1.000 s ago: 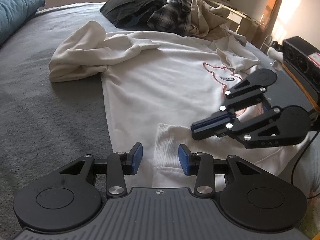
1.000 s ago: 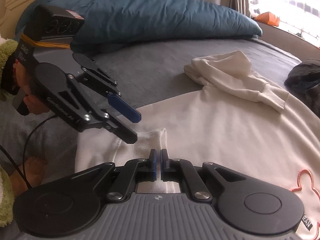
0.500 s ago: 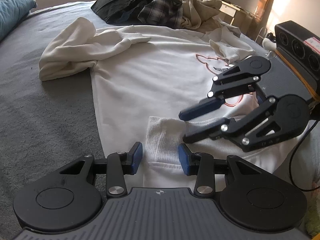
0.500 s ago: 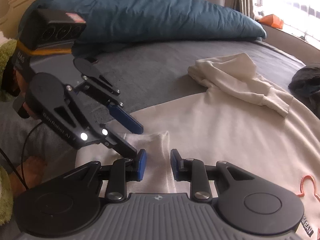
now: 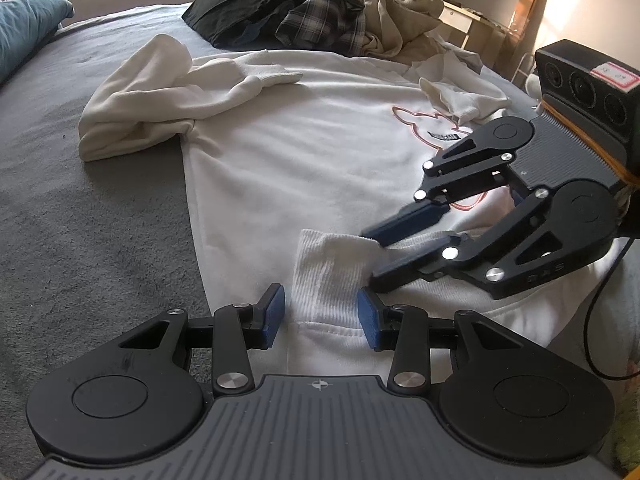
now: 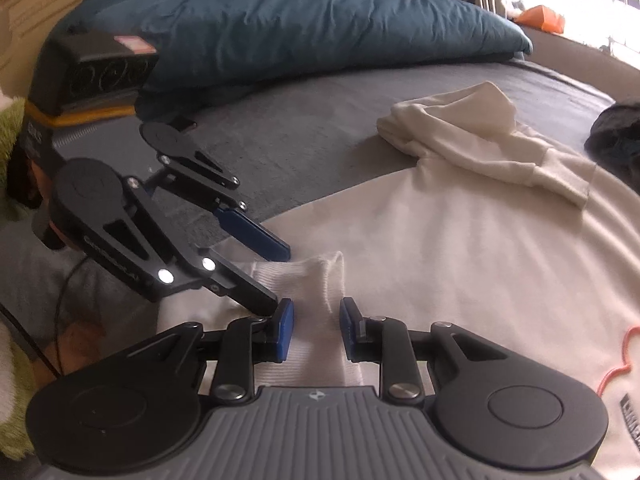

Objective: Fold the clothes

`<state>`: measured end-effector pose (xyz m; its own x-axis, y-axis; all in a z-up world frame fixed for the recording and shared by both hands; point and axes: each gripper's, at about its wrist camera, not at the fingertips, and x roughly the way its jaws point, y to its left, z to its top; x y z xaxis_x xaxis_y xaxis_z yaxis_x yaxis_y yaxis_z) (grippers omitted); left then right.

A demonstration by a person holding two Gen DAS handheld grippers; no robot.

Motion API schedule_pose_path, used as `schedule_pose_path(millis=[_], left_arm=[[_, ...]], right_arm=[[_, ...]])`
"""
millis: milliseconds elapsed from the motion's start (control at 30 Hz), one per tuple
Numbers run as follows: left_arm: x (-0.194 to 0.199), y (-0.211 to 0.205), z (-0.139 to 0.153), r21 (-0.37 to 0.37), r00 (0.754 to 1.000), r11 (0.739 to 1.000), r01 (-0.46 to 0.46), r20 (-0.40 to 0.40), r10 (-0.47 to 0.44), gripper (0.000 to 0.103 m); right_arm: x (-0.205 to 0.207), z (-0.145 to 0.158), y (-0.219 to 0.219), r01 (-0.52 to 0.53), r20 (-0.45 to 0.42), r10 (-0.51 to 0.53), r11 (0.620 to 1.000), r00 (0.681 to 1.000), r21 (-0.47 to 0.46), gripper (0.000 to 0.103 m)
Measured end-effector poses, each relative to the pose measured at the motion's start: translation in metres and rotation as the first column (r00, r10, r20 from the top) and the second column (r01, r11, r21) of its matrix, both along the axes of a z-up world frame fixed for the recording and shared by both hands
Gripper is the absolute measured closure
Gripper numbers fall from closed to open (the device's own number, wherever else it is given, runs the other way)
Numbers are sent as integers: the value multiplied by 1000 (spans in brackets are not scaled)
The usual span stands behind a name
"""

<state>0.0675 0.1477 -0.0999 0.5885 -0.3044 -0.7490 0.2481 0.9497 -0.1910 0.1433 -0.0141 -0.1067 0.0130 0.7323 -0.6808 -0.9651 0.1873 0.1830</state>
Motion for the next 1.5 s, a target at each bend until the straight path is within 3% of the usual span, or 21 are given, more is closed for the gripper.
schedule_pose_path(millis=[100, 267, 333, 733, 833, 933, 1033, 1233, 1400, 1500], left_arm=[[-1, 0, 0, -3, 1000, 1000, -2, 1, 2, 63], [-1, 0, -1, -1, 1000, 1000, -3, 6, 3, 63], [-1, 1, -1, -3, 1000, 1000, -2, 11, 2, 63], [0, 8, 1, -49, 999, 998, -38, 5, 38, 68], [1, 10, 0, -55, 999, 998, -43, -4, 43, 75], [2, 11, 0, -48, 999, 998, -48, -7, 48, 90], [2, 19, 4, -83, 998, 995, -56, -19, 55, 95], [5, 25, 2, -98, 997, 993, -65, -55, 60, 96], [14, 18, 0, -72, 997, 995, -69, -49, 66, 84], [18, 11, -2, -36, 997, 997, -65, -40, 64, 83]], right_arm=[[2, 0, -3, 2, -27, -2, 1000, 1000, 7, 84], [-1, -3, 2, 36, 5, -36, 999, 999, 0, 100], [-3, 0, 2, 43, 25, -44, 999, 999, 16, 101], [-2, 8, 9, 58, 78, -62, 997, 995, 50, 101], [4, 6, 9, 72, 62, -74, 997, 995, 42, 101], [5, 4, 9, 74, 49, -76, 997, 996, 38, 101], [5, 5, 10, 73, 43, -75, 996, 996, 47, 101], [5, -4, 18, 69, 35, -69, 997, 997, 20, 101], [6, -6, 20, 78, 34, -79, 997, 996, 10, 100], [12, -1, 16, 119, 11, -119, 993, 993, 4, 91]])
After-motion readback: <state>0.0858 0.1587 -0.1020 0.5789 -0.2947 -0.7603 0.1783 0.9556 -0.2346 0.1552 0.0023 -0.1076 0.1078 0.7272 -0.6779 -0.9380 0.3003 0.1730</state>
